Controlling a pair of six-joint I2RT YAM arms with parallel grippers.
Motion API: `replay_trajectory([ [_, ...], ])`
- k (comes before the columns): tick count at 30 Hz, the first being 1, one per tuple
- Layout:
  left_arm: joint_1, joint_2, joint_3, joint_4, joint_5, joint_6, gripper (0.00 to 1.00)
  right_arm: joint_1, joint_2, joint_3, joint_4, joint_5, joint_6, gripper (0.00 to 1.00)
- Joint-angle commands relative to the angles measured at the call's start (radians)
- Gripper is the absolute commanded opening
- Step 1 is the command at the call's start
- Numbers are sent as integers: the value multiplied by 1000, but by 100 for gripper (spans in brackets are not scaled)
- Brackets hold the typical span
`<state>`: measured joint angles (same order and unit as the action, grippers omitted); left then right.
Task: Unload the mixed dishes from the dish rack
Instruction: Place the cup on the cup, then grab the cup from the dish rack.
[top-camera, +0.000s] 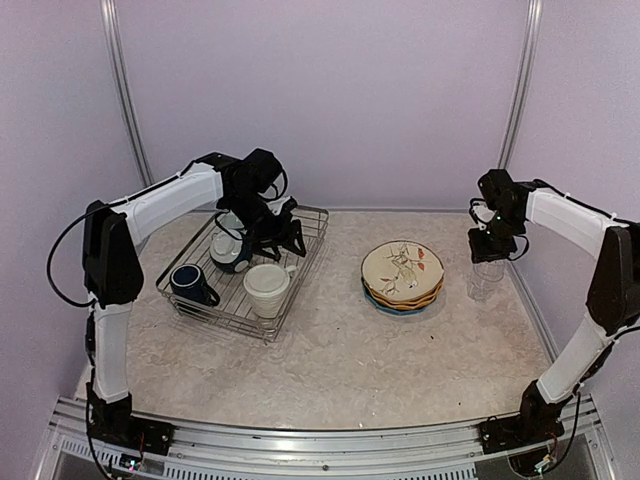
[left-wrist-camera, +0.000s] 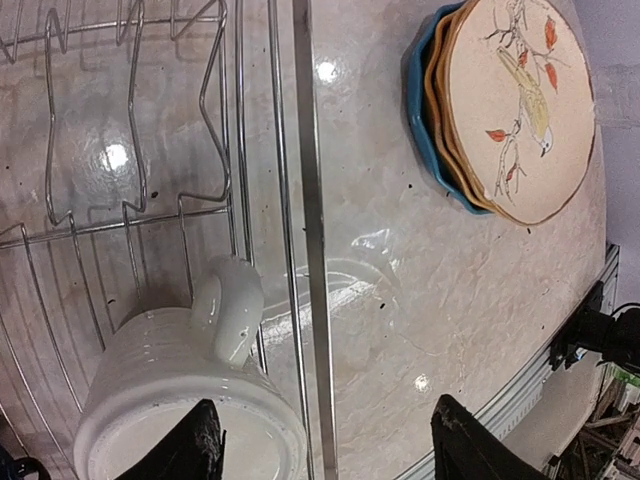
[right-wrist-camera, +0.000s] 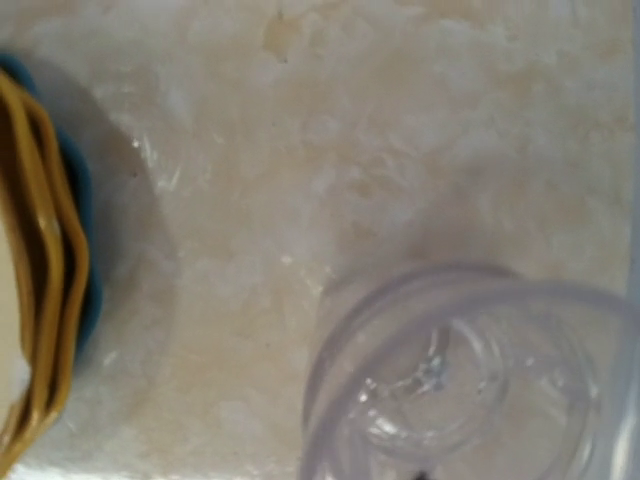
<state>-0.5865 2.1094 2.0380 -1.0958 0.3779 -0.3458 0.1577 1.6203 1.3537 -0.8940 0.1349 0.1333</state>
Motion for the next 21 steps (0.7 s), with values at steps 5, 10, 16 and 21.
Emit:
replay_trajectory([
  [5, -28, 125, 136, -158, -146, 40, 53, -12, -21, 26, 8, -50, -9, 63],
  [10, -27, 130, 132, -160, -207, 43, 45, -10, -92, 35, 3, -57, -16, 71],
  [16, -31, 148, 145, -180, -236, 53, 40, -10, -143, 38, 2, -83, -20, 71],
  [21, -51, 179, 162, -208, -252, 87, 42, -9, -165, 62, -4, -106, -19, 71],
])
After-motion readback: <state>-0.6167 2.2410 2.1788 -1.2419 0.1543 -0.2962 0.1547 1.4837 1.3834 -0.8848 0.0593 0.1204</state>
